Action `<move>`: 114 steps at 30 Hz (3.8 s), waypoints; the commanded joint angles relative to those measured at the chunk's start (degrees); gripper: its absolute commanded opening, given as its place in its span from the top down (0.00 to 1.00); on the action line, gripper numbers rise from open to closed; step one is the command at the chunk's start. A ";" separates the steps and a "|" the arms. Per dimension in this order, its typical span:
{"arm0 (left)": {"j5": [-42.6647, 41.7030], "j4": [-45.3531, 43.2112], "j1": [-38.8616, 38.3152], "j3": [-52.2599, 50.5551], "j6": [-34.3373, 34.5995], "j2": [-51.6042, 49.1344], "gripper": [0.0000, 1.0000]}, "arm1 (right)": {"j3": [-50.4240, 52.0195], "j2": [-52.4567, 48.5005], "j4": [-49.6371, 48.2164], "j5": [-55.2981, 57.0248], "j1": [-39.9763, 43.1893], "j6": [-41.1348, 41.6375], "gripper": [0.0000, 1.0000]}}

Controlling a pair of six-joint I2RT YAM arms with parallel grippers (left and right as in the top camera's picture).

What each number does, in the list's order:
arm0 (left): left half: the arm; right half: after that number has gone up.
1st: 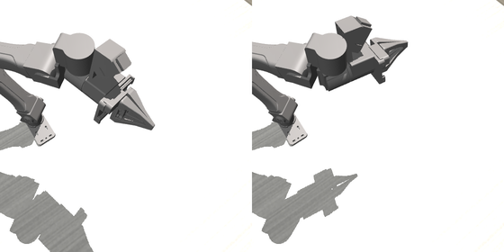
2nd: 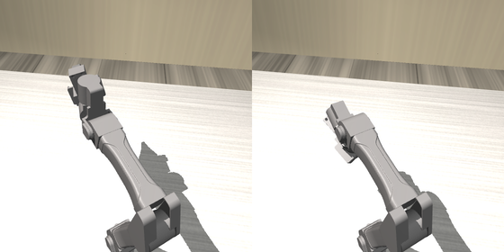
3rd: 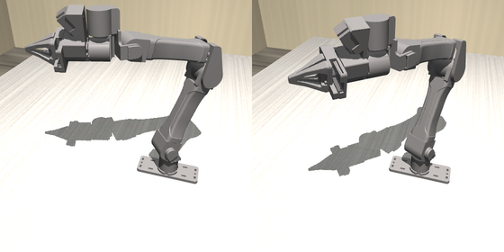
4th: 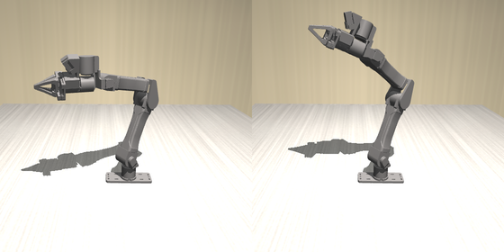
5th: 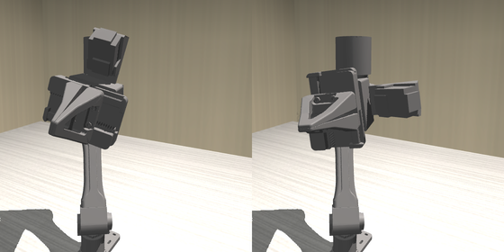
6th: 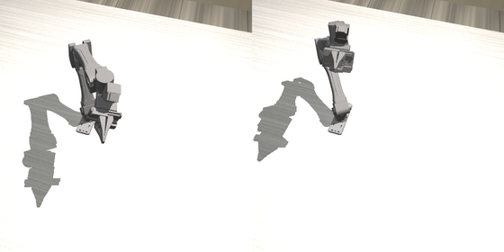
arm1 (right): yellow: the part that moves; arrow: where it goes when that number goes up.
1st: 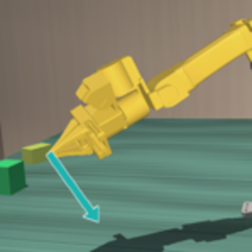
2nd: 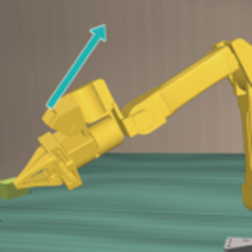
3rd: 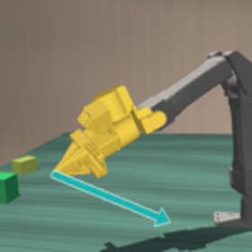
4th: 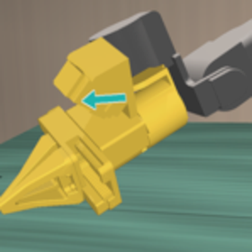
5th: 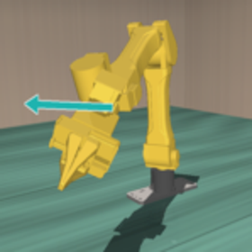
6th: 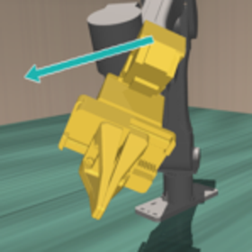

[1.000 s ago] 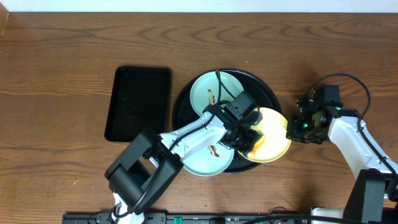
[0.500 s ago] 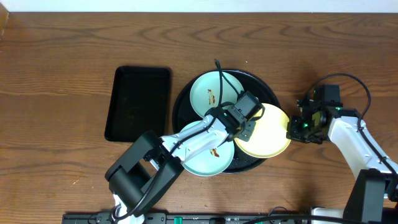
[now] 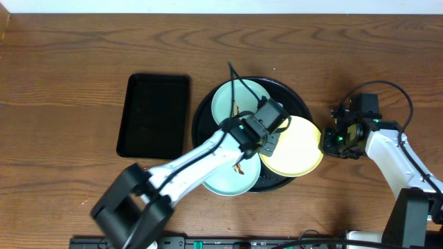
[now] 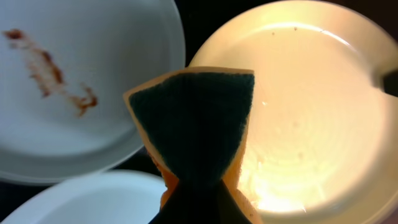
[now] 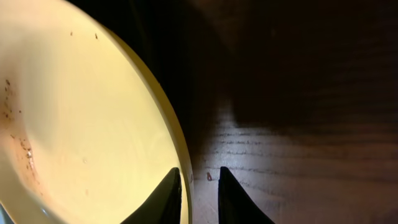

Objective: Clean dirty plates on tray and stack at the side
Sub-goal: 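Pull the left gripper with the sponge back toward the black tray, then lift the yellow plate with the right gripper and move it right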

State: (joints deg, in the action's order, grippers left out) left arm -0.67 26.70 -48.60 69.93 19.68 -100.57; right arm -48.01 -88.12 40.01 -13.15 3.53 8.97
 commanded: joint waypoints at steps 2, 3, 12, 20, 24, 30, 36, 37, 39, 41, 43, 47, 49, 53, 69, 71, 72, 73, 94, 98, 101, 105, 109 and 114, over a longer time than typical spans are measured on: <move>1.33 3.69 2.47 0.39 0.55 4.83 0.93 | -0.63 0.13 -0.48 0.17 0.13 0.20 0.81; 1.36 4.61 3.32 0.39 0.55 5.95 0.92 | -0.63 0.13 -0.39 -0.04 0.13 0.20 0.82; 1.33 13.42 16.20 0.39 0.55 12.57 0.93 | 1.09 0.13 -0.92 -1.29 0.13 0.20 0.89; 1.09 16.61 26.08 0.39 0.52 13.57 0.93 | 1.25 0.15 -2.36 -1.51 0.13 0.42 0.99; 1.14 17.42 27.43 0.39 0.50 13.57 0.93 | 0.59 0.52 -2.54 -1.25 0.15 0.42 0.99; 1.16 17.40 27.43 0.39 0.48 13.57 0.92 | -2.69 5.44 -1.27 1.40 0.13 0.00 0.99; 1.16 17.42 27.43 0.37 0.50 13.57 0.93 | -4.52 12.13 -1.79 6.78 -0.85 -0.96 0.99; 1.16 17.42 27.43 0.37 0.50 13.57 0.92 | -4.55 13.00 -2.27 7.96 -1.33 -1.62 0.99; 1.16 17.40 27.43 0.37 0.50 13.57 0.93 | -4.55 14.23 -3.37 11.08 -2.56 -1.97 0.99; 1.16 17.42 27.43 0.37 0.50 13.57 0.93 | -4.55 15.06 -4.59 14.56 -4.24 -1.95 0.99; 1.16 17.44 27.43 0.37 0.50 13.57 0.92 | -4.55 15.41 -6.03 17.81 -6.29 -1.95 0.99; 1.16 17.62 27.43 0.37 0.50 13.57 0.93 | -4.55 15.43 -9.14 23.45 -11.72 -2.43 0.99; 1.14 17.70 27.43 0.37 0.50 13.57 0.92 | -4.55 15.41 -10.05 27.34 -14.34 -2.45 0.99; 1.16 17.86 27.43 0.37 0.50 13.57 0.92 | -4.55 15.41 -12.72 34.86 -19.82 -6.88 0.99; 1.16 17.86 27.43 0.37 0.50 13.57 0.93 | -4.55 15.37 -21.59 56.68 -35.08 -23.32 0.99; 1.16 17.86 27.43 0.37 0.50 13.57 0.93 | -4.55 15.37 -22.05 56.65 -35.23 -23.45 0.99; 1.16 17.86 27.43 0.37 0.50 13.57 0.92 | -4.55 15.37 -22.03 56.65 -35.23 -23.43 0.99; 1.16 17.86 27.43 0.37 0.50 13.57 0.93 | -4.55 15.37 -21.59 56.65 -35.23 -23.50 0.99; 1.16 17.86 27.43 0.37 0.50 13.57 0.93 | -4.50 15.37 -23.45 70.05 -38.88 -30.84 0.99; 1.16 17.84 27.43 0.37 0.50 13.57 0.93 | -4.48 15.37 -22.08 69.24 -38.45 -24.09 0.99; 1.16 17.84 27.43 0.37 0.50 13.57 0.92 | -4.48 15.37 -20.35 64.50 -36.72 -18.29 0.99; 1.16 17.86 27.43 0.37 0.50 13.57 0.93 | -4.48 15.37 -18.67 59.43 -32.94 -10.47 0.99; 1.16 17.84 27.43 0.37 0.50 13.57 0.92 | -4.50 15.37 -18.53 59.12 -26.18 -5.77 0.99; 1.16 17.84 27.43 0.37 0.50 13.57 0.93 | -4.50 15.37 -16.09 51.84 -13.97 -1.36 0.99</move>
State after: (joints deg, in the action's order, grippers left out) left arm 0.16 44.58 -21.39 69.93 19.68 -88.07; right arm -51.59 -73.41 22.92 43.75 -16.32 1.17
